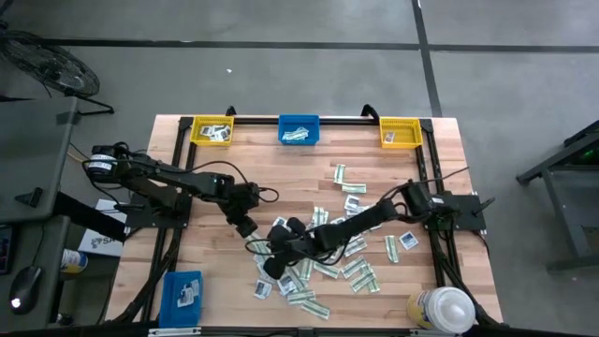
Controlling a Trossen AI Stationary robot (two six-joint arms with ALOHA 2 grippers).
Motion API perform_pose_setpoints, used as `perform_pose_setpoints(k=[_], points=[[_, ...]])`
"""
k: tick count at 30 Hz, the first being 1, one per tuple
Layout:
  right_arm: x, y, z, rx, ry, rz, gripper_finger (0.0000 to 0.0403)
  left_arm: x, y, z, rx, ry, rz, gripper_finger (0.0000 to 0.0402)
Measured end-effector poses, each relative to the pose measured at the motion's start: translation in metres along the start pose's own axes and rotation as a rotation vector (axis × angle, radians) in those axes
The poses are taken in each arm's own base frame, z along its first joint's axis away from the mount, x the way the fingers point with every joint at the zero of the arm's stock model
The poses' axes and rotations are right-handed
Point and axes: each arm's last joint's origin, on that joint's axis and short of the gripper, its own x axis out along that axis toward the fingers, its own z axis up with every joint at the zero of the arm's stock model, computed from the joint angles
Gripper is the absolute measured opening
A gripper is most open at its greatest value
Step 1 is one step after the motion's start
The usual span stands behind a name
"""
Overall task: Pick & Place First Aid Supplies
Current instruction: Put the green bandage pack into the top blue bin
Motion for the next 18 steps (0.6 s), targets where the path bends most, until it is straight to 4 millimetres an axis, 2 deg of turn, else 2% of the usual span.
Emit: perform_pose_setpoints(k=[7, 18], points=[[0.013, -0.002, -0.013, 0.054, -0.011, -0.018, 0.0, 0.0, 0.0, 0.0, 0.015, 0.002, 0.0, 0.0149], [0.013, -0.002, -0.013, 0.038, -0.025, -0.023, 0.0, 0.0, 0.0, 0.0, 0.016, 0.001, 0.002, 0.0149]])
